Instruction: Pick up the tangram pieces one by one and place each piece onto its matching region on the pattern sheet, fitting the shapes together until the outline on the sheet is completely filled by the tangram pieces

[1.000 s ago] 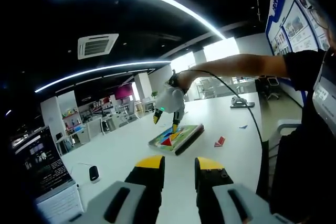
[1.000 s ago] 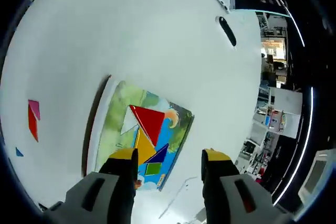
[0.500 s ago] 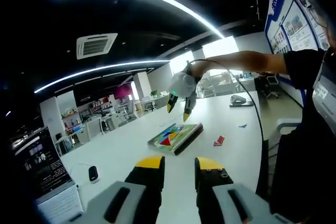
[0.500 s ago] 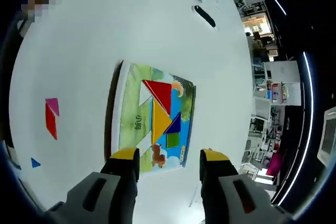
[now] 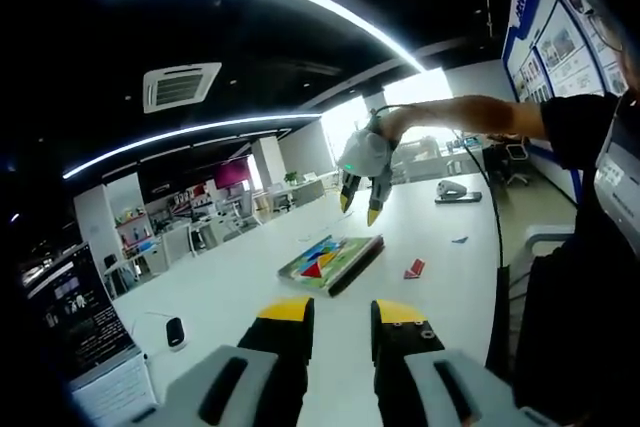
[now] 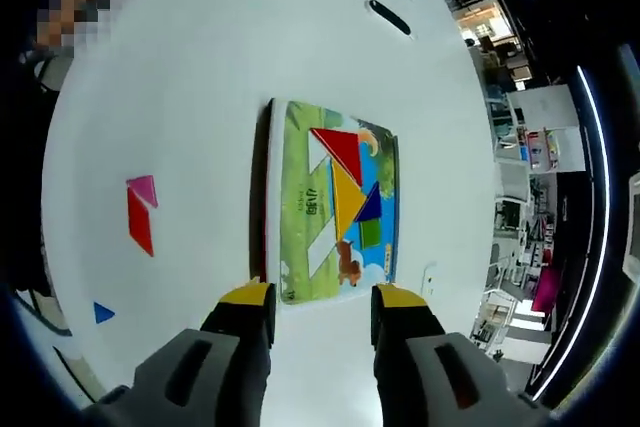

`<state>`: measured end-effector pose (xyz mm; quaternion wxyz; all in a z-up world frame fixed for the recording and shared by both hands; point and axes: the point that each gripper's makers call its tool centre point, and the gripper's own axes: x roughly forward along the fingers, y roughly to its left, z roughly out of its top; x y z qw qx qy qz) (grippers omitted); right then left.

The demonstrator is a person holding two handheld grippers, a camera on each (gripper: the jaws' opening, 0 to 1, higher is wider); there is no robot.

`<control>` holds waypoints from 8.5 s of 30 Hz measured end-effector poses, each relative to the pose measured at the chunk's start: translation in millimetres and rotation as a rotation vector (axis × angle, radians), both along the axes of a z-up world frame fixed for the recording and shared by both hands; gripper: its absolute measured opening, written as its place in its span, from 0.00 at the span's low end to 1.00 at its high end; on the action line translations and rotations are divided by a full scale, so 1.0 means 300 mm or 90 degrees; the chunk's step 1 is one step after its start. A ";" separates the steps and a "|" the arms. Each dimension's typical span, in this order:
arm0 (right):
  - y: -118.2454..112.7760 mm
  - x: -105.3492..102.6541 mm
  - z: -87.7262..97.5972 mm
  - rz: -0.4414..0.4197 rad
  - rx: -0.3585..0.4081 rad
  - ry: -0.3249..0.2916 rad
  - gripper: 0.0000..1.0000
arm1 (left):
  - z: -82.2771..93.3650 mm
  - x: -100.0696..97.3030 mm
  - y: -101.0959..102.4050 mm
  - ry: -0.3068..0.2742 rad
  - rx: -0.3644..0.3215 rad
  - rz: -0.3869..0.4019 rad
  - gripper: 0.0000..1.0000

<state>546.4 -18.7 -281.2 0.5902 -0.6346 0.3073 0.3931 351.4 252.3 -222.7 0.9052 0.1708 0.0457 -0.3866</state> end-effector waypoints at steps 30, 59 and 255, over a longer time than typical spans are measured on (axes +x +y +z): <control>0.190 -0.407 -0.275 0.460 -0.153 0.157 0.28 | -0.014 -0.005 -0.007 -0.002 0.001 0.000 0.25; 0.189 -0.445 -0.321 0.515 -0.211 0.183 0.18 | -0.011 -0.007 -0.003 -0.005 0.003 0.000 0.25; -0.082 -0.228 -0.108 0.055 -0.013 0.162 0.34 | -0.013 0.014 -0.016 0.005 0.007 -0.007 0.25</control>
